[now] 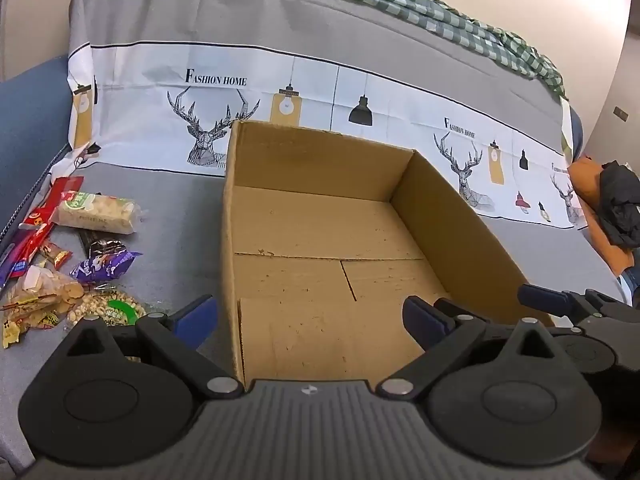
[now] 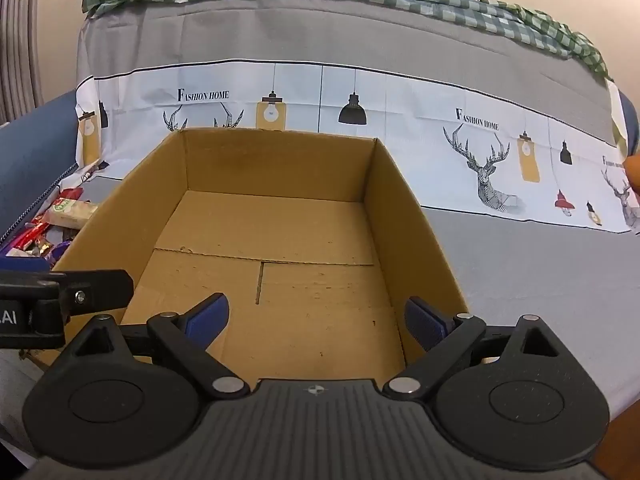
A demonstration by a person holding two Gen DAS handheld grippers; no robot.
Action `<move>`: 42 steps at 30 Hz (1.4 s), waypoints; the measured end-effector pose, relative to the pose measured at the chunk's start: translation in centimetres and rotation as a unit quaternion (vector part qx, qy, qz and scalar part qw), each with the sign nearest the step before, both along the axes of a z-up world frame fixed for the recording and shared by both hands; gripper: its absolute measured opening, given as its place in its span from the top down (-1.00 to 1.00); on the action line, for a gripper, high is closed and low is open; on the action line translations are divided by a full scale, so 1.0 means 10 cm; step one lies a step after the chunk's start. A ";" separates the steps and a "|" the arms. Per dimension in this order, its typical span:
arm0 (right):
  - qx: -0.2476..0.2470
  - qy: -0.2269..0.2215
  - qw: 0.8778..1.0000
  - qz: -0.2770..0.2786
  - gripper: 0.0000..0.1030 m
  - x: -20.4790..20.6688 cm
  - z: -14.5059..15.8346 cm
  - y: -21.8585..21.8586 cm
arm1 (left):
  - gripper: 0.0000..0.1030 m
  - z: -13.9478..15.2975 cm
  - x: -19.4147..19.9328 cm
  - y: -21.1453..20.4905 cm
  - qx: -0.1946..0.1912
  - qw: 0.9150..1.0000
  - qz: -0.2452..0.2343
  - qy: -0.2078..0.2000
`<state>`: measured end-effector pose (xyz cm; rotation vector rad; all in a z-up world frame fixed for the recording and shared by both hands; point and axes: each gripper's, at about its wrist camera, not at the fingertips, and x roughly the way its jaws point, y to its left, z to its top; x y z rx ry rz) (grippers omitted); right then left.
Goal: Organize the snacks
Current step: 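Move both grippers from the box toward the snack pile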
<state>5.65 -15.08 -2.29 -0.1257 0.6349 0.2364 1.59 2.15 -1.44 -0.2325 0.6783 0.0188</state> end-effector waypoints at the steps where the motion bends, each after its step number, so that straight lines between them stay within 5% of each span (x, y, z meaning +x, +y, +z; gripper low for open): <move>1: -0.001 -0.001 1.000 -0.001 -0.84 -0.01 0.01 0.00 | -0.93 0.00 0.00 0.00 0.000 1.000 -0.001 -0.001; 8: 0.017 0.003 1.000 0.001 -0.66 -0.02 -0.01 -0.03 | -0.72 0.03 -0.02 -0.01 0.007 1.000 -0.004 -0.011; 11: 0.009 -0.003 1.000 -0.005 -0.41 -0.01 0.00 0.05 | -0.52 0.05 -0.03 0.02 0.008 1.000 0.000 -0.017; 14: 0.014 -0.007 1.000 -0.006 -0.10 -0.01 0.01 0.02 | -0.11 0.06 -0.03 0.04 0.005 1.000 -0.006 -0.017; 16: 0.020 -0.010 1.000 -0.003 0.11 -0.02 0.02 0.02 | 0.48 0.07 -0.03 0.06 0.006 1.000 -0.016 -0.016; 19: 0.031 -0.015 0.999 0.001 0.34 -0.02 0.05 0.05 | 0.74 0.10 -0.04 0.09 0.001 0.999 -0.038 -0.012; 26: 0.058 0.006 0.998 0.017 0.39 -0.01 0.17 0.25 | 0.74 0.34 0.06 0.49 -0.057 0.989 -0.135 0.021; 29: 0.082 0.001 0.996 0.030 0.32 -0.06 0.23 0.37 | 0.72 0.42 0.14 0.78 -0.047 0.989 -0.143 0.011; 35: 0.102 -0.020 0.992 0.071 0.24 -0.18 0.32 0.73 | 0.72 0.15 0.24 1.69 -0.082 0.993 -0.074 0.029; 39: 0.101 -0.035 0.987 0.122 0.24 -0.35 0.38 1.10 | 0.66 -0.06 0.26 2.24 -0.174 0.982 0.009 0.068; 42: 0.104 -0.039 0.981 0.162 0.24 -0.47 0.41 1.36 | 0.55 -0.12 0.31 2.44 -0.188 0.977 0.047 0.088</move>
